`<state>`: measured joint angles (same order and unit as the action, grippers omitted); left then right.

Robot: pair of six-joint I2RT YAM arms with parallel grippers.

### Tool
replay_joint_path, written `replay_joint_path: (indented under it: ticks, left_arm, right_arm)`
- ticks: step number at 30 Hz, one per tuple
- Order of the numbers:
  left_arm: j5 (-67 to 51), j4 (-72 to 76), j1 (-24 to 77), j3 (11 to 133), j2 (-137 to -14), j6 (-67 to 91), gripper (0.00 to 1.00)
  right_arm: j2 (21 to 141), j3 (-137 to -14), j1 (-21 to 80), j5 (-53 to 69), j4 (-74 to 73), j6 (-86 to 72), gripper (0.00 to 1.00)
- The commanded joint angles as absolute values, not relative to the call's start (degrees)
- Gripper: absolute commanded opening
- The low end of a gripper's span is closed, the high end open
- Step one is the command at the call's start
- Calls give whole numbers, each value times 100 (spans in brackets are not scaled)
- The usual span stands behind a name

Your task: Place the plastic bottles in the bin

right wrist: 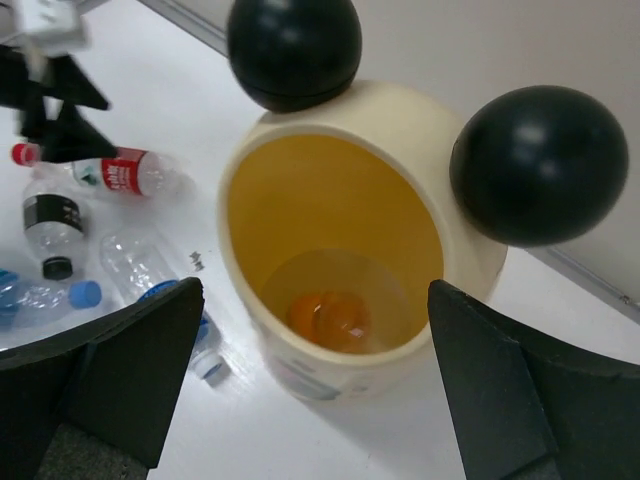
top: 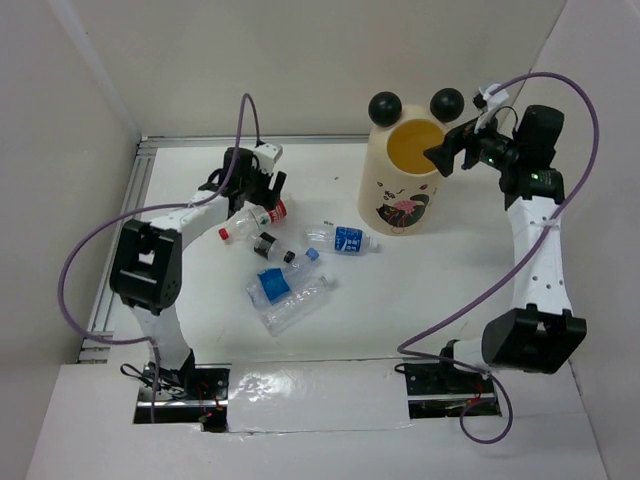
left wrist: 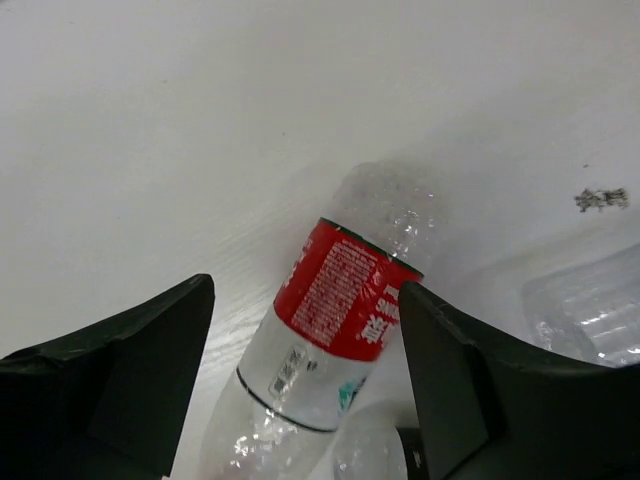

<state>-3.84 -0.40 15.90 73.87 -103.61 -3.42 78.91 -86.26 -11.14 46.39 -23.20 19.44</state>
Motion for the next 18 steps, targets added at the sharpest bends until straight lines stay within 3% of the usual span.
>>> replay_joint_path:
  ticks: [1, 12, 14, 16, 18]
  left_arm:
    - [-799, -403, 1669, 8119, -11124, -1369, 85]
    - [-651, -808, 2117, 8104, -11750, -1943, 80]
    - [-380, -809, 2170, 8104, -11909, -1881, 71]
    - [6, -809, 2171, 8156, -11961, -1724, 52]
    - [184, -878, 2224, 8208, -12014, -1723, 44]
  right_arm:
    - [7156, -8764, -1467, 5536, -2899, 2161, 100]
    - [6750, -8174, -1854, 5537, -3129, 2153, 100]
    - [6750, -8051, -1854, 5537, -3129, 2092, 100]
    - [6698, -7999, -1854, 5537, -3129, 2092, 100]
    - [6697, -7937, -1854, 5537, -3129, 2144, 100]
